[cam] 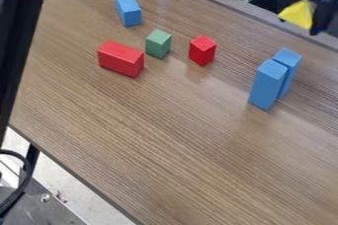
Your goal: Put the yellow triangle in the blue block
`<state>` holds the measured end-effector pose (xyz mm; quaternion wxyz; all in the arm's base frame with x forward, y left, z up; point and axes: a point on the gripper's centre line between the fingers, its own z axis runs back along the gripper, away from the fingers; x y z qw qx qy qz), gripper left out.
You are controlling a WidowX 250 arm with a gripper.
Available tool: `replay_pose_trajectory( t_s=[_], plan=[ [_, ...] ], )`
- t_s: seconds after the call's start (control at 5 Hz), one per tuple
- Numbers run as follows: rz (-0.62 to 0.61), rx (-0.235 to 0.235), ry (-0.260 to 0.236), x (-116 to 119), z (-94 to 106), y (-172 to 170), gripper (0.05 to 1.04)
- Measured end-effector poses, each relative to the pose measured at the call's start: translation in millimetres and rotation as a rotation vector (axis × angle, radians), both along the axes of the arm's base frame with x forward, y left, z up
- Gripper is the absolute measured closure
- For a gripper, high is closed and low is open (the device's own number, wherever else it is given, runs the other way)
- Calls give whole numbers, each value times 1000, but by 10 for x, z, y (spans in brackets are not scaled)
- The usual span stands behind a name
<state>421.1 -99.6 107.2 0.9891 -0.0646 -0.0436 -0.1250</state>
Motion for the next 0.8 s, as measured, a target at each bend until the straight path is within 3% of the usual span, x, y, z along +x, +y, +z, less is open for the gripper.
replay_pose_trajectory(
  t_s=[0.4, 0.6, 0.8],
  plan=[
    [1, -33, 21, -79, -221, -37, 351],
    [-5, -29, 38, -147, -371, -23, 351],
    [2, -38, 31, -195, -405, -6, 351]
  ],
)
